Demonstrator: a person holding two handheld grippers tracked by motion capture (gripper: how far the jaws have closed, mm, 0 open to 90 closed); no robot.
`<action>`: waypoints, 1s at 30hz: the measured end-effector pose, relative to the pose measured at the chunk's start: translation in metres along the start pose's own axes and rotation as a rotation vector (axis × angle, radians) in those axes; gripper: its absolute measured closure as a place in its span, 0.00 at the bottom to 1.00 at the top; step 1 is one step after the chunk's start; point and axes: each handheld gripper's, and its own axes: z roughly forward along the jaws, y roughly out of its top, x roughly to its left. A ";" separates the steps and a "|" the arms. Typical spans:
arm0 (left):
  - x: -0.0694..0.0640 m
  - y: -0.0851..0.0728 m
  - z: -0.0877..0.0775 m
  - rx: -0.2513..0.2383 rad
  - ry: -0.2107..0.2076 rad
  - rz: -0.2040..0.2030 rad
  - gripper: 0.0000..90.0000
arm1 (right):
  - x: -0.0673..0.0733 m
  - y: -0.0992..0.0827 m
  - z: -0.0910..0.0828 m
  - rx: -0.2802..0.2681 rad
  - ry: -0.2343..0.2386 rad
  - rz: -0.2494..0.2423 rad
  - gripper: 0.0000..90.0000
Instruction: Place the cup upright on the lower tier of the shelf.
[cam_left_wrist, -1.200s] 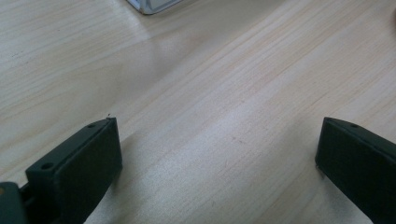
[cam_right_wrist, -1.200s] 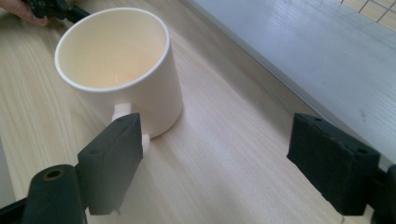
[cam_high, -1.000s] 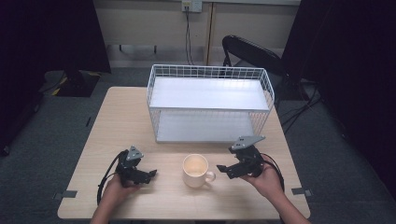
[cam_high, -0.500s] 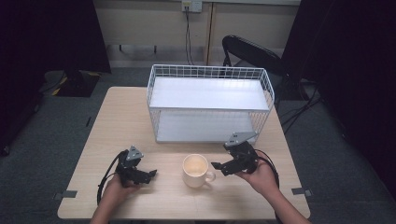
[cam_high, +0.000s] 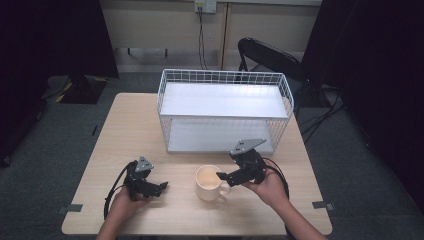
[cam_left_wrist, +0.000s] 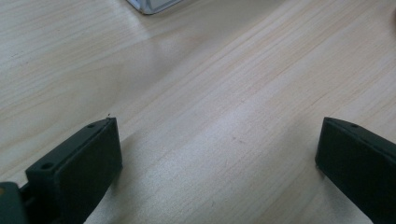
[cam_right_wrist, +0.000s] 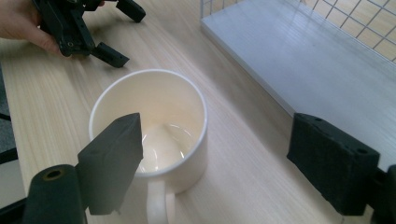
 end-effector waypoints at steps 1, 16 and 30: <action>0.000 0.000 0.000 0.002 -0.001 0.001 0.00 | 0.001 0.000 0.002 -0.001 0.001 0.001 0.20; 0.000 0.000 0.000 0.003 -0.001 0.002 0.00 | -0.001 -0.003 0.023 0.005 0.031 0.060 0.39; 0.000 0.000 0.000 0.002 -0.001 0.000 0.00 | -0.002 -0.007 0.036 0.031 0.038 0.089 0.55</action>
